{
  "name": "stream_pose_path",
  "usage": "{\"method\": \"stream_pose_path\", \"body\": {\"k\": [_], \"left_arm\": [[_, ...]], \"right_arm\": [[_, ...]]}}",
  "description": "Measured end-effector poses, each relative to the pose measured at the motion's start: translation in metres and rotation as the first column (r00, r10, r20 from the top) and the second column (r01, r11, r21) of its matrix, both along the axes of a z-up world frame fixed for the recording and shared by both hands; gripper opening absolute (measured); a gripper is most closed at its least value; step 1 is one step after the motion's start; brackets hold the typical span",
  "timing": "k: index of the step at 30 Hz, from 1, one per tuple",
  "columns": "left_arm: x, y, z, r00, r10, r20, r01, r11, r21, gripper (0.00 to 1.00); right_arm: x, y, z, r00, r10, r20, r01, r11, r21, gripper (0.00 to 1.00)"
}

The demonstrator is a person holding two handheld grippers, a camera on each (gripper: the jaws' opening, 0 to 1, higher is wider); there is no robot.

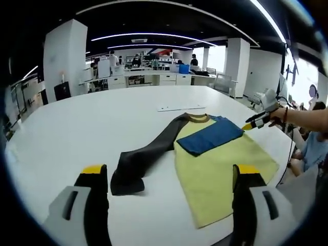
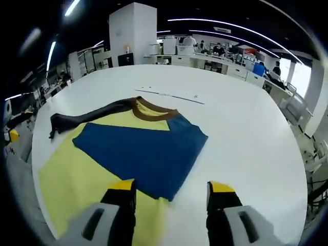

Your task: Fold the garment on the visible template until the final outline fits inside the template.

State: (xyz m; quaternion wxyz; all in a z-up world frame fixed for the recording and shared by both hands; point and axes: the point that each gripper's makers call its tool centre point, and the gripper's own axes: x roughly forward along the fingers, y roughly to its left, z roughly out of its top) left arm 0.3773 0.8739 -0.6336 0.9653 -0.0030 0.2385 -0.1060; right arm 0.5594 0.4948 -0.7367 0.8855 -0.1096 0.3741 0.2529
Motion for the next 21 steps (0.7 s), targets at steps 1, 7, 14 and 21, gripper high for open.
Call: {"method": "stream_pose_path", "body": {"k": [1, 7, 14, 21], "left_arm": [[0.000, 0.000, 0.000, 1.000, -0.001, -0.001, 0.001, 1.000, -0.001, 0.99], [0.000, 0.000, 0.000, 1.000, 0.001, -0.002, -0.001, 1.000, -0.002, 0.99], [-0.002, 0.001, -0.002, 1.000, 0.007, -0.010, -0.007, 1.000, 0.000, 0.99], [-0.004, 0.002, -0.004, 1.000, 0.011, -0.020, -0.011, 1.000, 0.002, 0.98]], "right_arm": [[-0.001, -0.004, -0.002, 1.000, -0.010, -0.005, 0.010, 1.000, -0.007, 0.45], [-0.008, -0.012, -0.012, 1.000, -0.008, -0.021, 0.008, 1.000, -0.009, 0.31], [-0.011, -0.010, -0.027, 0.998, -0.033, -0.054, 0.035, 0.999, 0.033, 0.20], [-0.012, 0.001, -0.031, 0.997, -0.034, -0.065, 0.039, 0.996, 0.084, 0.09]]}}
